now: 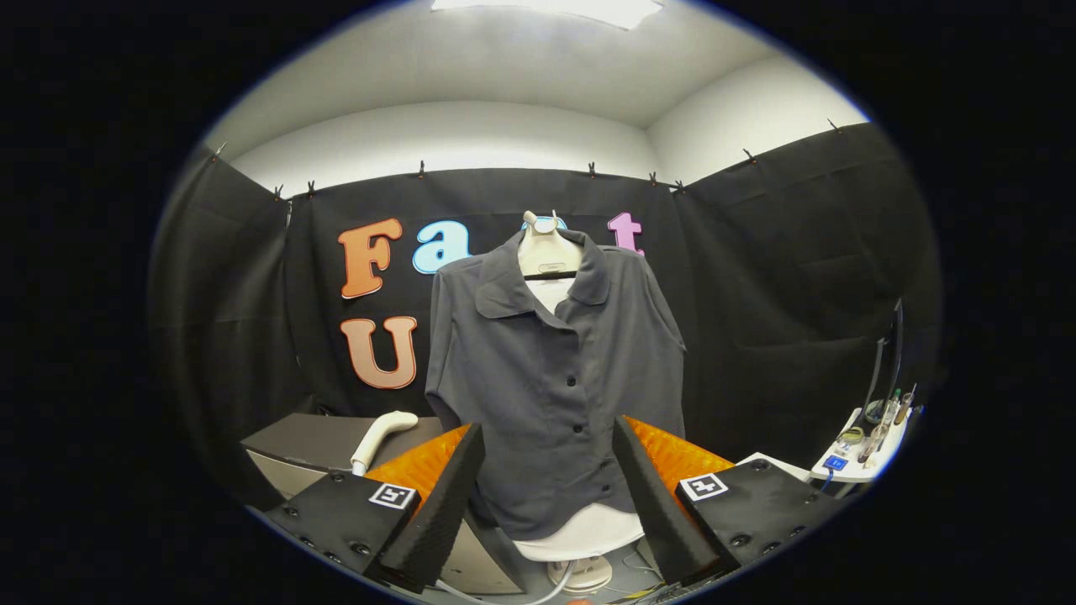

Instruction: Iron the clothes twice with a garment steamer, once on the left side and once on the right side.

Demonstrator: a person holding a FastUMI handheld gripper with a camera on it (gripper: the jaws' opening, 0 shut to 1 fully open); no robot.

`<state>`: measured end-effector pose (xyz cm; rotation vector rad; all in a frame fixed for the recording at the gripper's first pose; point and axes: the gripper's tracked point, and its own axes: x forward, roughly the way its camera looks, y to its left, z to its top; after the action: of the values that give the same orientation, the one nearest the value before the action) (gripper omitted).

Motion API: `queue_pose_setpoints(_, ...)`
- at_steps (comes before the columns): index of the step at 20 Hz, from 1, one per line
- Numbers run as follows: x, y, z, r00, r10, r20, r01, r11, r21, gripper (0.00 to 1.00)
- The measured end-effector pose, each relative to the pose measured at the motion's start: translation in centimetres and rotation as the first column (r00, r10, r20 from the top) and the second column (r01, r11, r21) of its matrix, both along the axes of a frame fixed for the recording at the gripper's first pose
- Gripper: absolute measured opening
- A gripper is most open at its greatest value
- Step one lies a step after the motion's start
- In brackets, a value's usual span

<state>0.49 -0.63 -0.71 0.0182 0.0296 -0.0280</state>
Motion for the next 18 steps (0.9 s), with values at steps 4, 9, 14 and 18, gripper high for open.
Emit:
queue_pose_setpoints(4,0.3,1.0,0.8,1.0,0.016,0.015,-0.017,1.0,0.013,0.98)
queue_pose_setpoints(9,2.0,5.4,2.1,0.995,0.085,0.047,-0.088,0.995,0.055,0.98)
queue_pose_setpoints(14,4.8,11.1,2.2,0.983,0.181,0.023,-0.182,0.981,0.061,0.98)
queue_pose_setpoints(18,7.6,17.5,1.0,0.961,0.275,-0.034,-0.272,0.959,0.076,0.98)
